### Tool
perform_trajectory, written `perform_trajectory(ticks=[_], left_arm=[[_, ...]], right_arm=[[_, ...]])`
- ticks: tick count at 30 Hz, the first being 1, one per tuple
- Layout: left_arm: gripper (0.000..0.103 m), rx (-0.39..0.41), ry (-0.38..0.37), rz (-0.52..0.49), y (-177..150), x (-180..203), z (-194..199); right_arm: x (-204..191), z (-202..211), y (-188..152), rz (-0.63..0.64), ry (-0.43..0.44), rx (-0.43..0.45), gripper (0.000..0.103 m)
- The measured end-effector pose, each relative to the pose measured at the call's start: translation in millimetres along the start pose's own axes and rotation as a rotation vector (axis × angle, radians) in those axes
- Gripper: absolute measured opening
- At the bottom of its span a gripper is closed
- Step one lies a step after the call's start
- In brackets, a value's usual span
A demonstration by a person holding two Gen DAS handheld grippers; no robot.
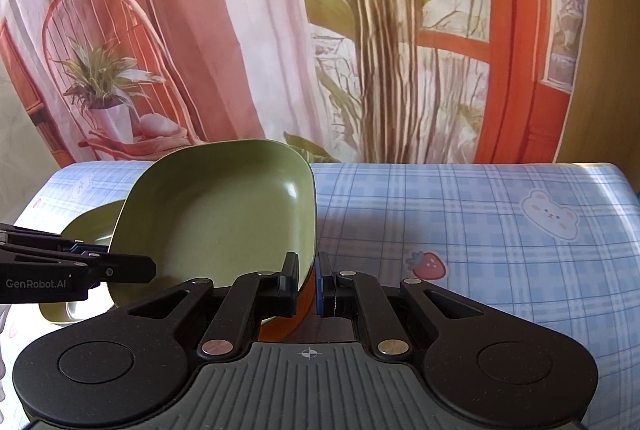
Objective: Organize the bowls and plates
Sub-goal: 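Lower the green plate onto the orange bowl and open the left gripper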
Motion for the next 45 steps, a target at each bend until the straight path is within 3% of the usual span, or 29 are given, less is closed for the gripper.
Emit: perform_trajectory(ticks=[12, 15, 17, 31, 45], left_arm=[[0.021, -0.005, 0.014, -0.036, -4.3, 4.0, 1.0], [0.027, -0.009, 0.007, -0.044, -4.8, 5.7, 1.7], [0.037, -0.004, 0.007, -0.043, -5.4, 5.5, 4.0], [0.037, 0.06, 0.071, 0.003, -11.1, -22.8, 43.7], [0.037, 0.099, 0.161, 0.036, -22.0, -44.1, 93.2]], right_arm=[[-4.7, -2.1, -8.5, 0.034, -0.032, -0.013, 0.009], [-5.0, -2.0, -8.6, 0.038, -0.039, -0.02, 0.009], [-4.6, -2.4, -8.7, 0.036, -0.038, -0.024, 0.01], [-9.9, 9.5, -4.2, 0.045, -0.078, -0.01, 0.017], [-42.5, 59.5, 6.2, 0.11, -0.049, 0.053, 0.017]])
Point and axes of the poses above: each gripper's, at about its wrist camera, not at the fingertips, and z roughly against the way its jaws point, x to its right, y to its top, the point moved 3 cm from there along -z, roughly the way its jaws point, and after that the axes turned 8 degrees about -z, right-handed, at the moved point
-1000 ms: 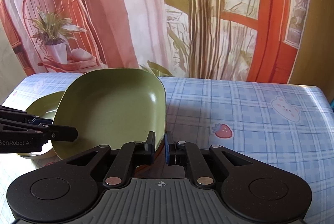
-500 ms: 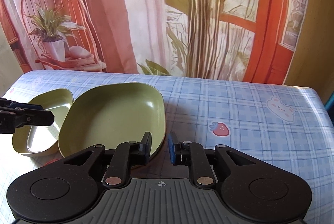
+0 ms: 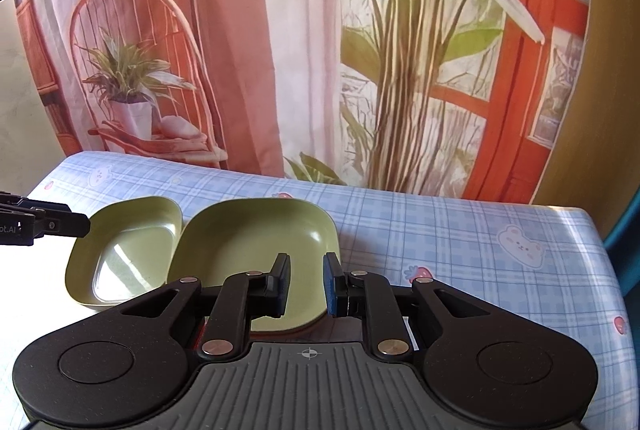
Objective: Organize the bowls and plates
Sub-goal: 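Lower the green plate onto the orange bowl and open the left gripper, then close the left gripper on the rim of the other green plate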
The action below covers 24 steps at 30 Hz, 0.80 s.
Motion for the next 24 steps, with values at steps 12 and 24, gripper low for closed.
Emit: perform_trajectory(ticks=[12, 24], left_arm=[[0.037, 0.004, 0.024, 0.025, -15.4, -19.1, 13.7], [0.037, -0.029, 0.015, 0.065, -36.5, -33.8, -2.9]], right_arm=[[-30.1, 8.0, -4.0, 0.02, 0.035, 0.001, 0.017], [-52.7, -7.4, -3.7, 0.048, 0.055, -0.021, 0.017]])
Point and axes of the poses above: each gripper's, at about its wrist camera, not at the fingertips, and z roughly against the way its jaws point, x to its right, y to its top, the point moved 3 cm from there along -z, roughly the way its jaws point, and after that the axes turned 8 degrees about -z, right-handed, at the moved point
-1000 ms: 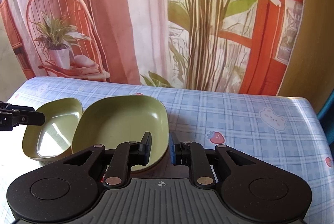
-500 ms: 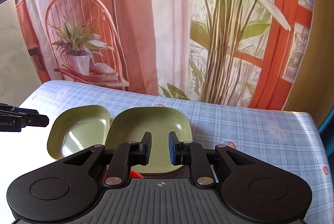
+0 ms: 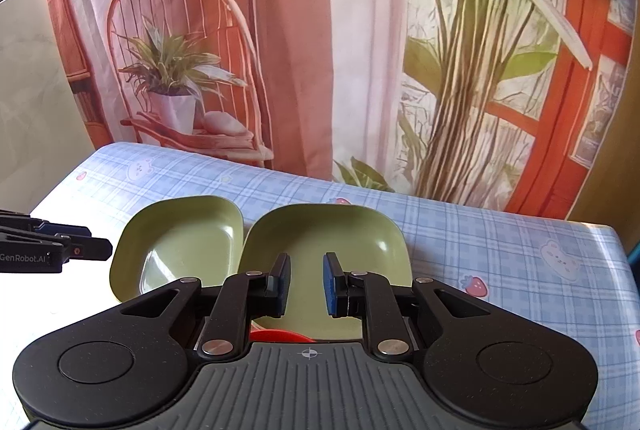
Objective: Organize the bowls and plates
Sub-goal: 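Close the left gripper on the rim of the other green plate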
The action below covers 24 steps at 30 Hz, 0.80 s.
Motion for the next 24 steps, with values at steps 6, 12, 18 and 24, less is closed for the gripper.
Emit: perform_trajectory(ticks=[6, 12, 18, 24], left_arm=[[0.037, -0.02, 0.001, 0.026, -8.9, -8.8, -13.5], [0.037, -0.042, 0.007, 0.043, -14.7, -15.6, -30.8], [0.028, -0.054, 0.022, 0.052, -22.1, -23.3, -40.9], [0.021, -0.057, 0.031, 0.063, -30.4, -27.7, -42.0]], right_arm=[[-9.1, -12.1, 4.7, 0.007, 0.011, -0.01, 0.017], [-19.3, -26.8, 5.9, 0.022, 0.013, -0.03, 0.017], [-31.1, -36.5, 3.1, 0.039, 0.026, -0.049, 0.017], [-41.9, -41.4, 1.9, 0.05, 0.041, -0.056, 0.017]])
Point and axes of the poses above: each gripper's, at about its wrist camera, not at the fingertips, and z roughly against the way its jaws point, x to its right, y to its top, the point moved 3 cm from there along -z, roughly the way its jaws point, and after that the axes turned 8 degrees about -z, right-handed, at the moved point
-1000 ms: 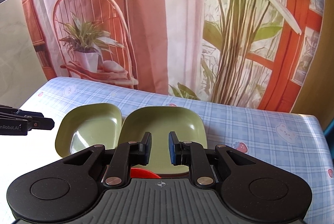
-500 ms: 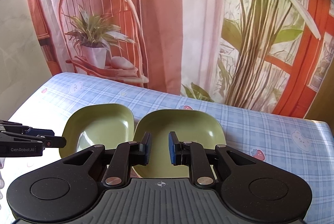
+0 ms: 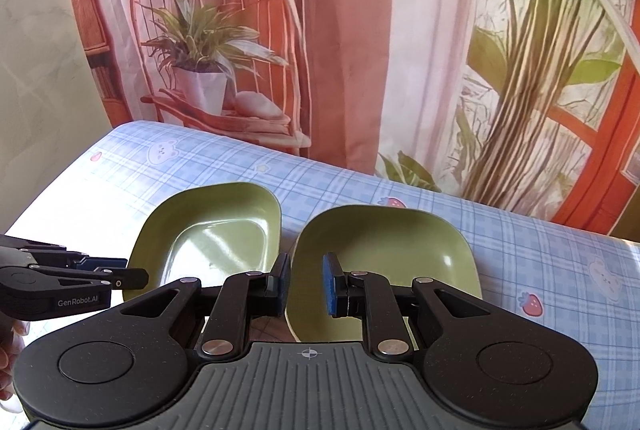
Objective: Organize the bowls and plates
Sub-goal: 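Close the left gripper on the rim of the other green plate, then lift and carry the green plate over the plate on the orange bowl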
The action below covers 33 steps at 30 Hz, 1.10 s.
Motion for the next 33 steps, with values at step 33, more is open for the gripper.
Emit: perform_trajectory(ticks=[33], left_arm=[[0.02, 0.014, -0.087, 0.079, -1.1, -13.7, 1.2]], right_arm=[[-36.1, -23.4, 2.5, 0.082, 0.071, -0.04, 0.006]])
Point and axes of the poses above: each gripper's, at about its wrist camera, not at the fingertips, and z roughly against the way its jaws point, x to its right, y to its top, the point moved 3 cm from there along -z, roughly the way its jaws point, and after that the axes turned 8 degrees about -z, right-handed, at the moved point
